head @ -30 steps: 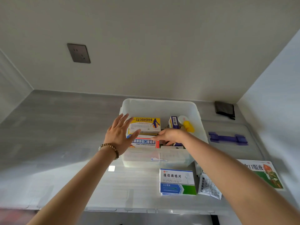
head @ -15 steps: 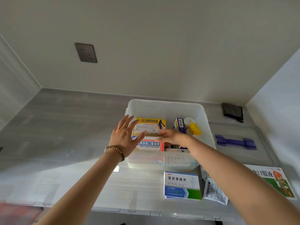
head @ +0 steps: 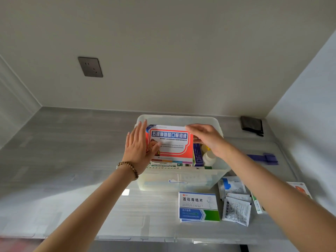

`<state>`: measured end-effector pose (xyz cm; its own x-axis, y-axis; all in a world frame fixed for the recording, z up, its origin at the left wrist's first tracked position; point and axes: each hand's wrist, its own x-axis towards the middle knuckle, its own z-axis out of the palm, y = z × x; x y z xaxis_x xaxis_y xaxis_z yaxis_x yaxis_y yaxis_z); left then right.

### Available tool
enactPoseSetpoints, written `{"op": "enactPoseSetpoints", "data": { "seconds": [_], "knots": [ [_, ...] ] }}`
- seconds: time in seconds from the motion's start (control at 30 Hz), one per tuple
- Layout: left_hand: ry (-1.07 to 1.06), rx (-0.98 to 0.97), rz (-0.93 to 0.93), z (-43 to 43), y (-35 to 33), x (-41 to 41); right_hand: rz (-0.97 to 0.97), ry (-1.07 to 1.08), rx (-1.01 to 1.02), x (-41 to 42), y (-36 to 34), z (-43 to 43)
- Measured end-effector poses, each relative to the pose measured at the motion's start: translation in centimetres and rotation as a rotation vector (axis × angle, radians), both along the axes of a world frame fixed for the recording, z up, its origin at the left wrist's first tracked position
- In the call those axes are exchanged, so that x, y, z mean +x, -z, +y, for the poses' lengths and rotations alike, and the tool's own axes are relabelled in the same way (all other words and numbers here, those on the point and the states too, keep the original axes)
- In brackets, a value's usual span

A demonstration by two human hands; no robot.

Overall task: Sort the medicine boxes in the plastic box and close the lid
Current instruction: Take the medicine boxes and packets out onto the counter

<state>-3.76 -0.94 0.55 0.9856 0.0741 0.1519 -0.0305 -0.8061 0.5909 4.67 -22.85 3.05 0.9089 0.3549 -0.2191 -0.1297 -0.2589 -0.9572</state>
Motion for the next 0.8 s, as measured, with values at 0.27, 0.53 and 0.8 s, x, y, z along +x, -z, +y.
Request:
{"op": "enactPoseSetpoints", "data": {
  "seconds": [0.27,0.53,0.8],
  "knots": [
    [0.118,-0.702,0.173,-5.9,-4.0,-2.3,0.007,0.102,0.017,-5.4,-3.1,-6.7],
    [0.152,-0.724,0.397,-12.2,0.9,-6.9,0.048,0.311,-0.139,-12.4,1.1,-12.5],
    [0.175,-0.662,0.402,-13.1,4.8,-9.5,0.216,0.377,-0.137,-14.7,6.5,-12.9]
  ]
}}
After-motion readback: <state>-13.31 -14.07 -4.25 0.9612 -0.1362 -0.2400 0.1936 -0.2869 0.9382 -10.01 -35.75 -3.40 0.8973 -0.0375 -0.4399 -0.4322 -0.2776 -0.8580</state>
